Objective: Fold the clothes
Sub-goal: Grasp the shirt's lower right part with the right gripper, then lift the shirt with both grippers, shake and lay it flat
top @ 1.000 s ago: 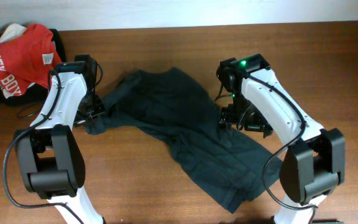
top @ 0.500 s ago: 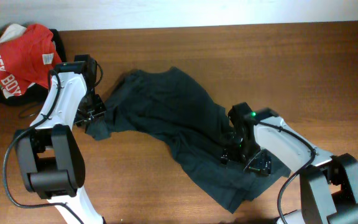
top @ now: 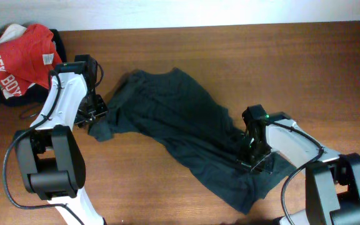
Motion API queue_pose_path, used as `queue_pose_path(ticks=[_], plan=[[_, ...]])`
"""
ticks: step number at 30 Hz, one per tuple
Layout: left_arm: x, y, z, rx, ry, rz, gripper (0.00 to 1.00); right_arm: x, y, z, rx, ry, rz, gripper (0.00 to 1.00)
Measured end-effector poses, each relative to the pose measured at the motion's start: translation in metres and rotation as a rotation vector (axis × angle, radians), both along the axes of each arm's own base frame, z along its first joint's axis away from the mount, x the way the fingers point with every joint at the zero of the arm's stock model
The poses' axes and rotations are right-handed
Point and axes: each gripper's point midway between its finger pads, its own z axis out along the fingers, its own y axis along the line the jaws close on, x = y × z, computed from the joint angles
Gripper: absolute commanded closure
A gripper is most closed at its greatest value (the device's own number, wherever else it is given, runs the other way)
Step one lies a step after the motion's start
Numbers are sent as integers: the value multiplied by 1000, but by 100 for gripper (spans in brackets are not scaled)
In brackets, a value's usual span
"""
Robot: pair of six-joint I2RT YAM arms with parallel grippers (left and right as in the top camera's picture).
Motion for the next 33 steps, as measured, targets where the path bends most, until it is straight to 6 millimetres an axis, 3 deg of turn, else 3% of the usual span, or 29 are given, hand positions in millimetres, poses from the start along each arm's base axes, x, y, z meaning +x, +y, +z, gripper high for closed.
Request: queue_pose_path(ticks=[2, 3, 4, 5, 8, 10, 13, 17, 19, 20, 22, 26, 29, 31, 33], plan=[[6, -20, -3, -122, -21, -37, 55, 24, -3, 29, -37, -39, 17, 91], [10, -29, -4, -176, -34, -65, 40, 34, -3, 37, -40, -64, 23, 90], [11, -33, -4, -194, -40, -81, 7, 38, -3, 42, -42, -76, 28, 89], [15, -38, -4, -216, -53, -97, 3, 38, -4, 42, -45, -77, 33, 89], [38, -52, -4, -223, -138, -206, 3, 39, -4, 42, -49, -78, 39, 89], [34, -55, -4, -225, -122, -219, 7, 39, -5, 42, -50, -79, 45, 89], [26, -40, -9, -211, -96, -188, 44, 39, -5, 42, -49, -80, 53, 89], [19, -31, -19, -196, -75, -170, 47, 39, -5, 42, -49, -80, 55, 89], [13, -30, -31, -188, -68, -171, 61, 39, -5, 42, -49, -80, 55, 89], [11, -30, -35, -189, -61, -171, 82, 39, -5, 42, -49, -80, 55, 89], [11, -29, -36, -187, -64, -171, 99, 39, -5, 42, -48, -81, 55, 89], [9, -30, -35, -188, -58, -170, 99, 41, -5, 42, -47, -89, 59, 96], [13, -29, -17, -181, -107, -175, 99, 41, -5, 42, -46, -89, 62, 96], [17, -29, 28, -164, -226, -186, 99, 41, -5, 46, -44, -104, 61, 95], [14, -29, 76, -147, -356, -196, 99, 40, -5, 73, -29, -188, 66, 92]])
